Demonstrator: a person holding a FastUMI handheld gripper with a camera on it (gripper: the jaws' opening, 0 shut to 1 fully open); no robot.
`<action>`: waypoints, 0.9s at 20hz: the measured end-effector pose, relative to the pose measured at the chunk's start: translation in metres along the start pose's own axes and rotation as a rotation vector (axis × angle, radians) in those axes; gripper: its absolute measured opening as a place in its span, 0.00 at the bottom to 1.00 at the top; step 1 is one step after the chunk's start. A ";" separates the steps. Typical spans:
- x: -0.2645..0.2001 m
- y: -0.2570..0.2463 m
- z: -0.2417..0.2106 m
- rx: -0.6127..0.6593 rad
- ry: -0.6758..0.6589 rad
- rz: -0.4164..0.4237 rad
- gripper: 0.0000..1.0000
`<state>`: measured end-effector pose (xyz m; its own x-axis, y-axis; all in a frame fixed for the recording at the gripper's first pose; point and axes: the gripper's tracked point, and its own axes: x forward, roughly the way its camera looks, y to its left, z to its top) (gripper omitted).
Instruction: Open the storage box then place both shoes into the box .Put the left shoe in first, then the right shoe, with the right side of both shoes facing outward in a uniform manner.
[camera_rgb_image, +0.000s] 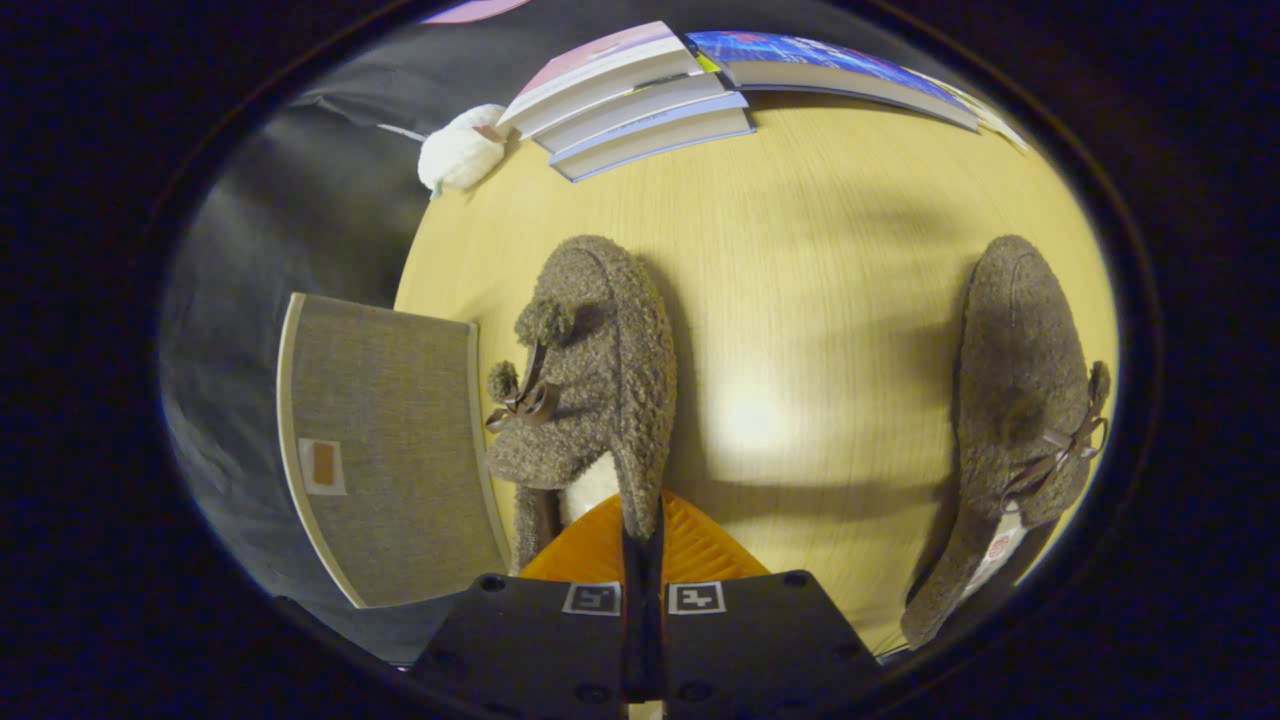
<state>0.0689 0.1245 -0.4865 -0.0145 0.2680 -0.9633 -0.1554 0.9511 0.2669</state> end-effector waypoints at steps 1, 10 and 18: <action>-0.004 0.005 0.003 0.011 -0.011 0.023 0.04; -0.093 0.071 0.024 0.211 -0.204 0.180 0.03; -0.154 0.142 0.003 0.204 -0.330 0.201 0.03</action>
<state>0.0522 0.2190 -0.3004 0.2972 0.4543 -0.8398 0.0167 0.8770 0.4803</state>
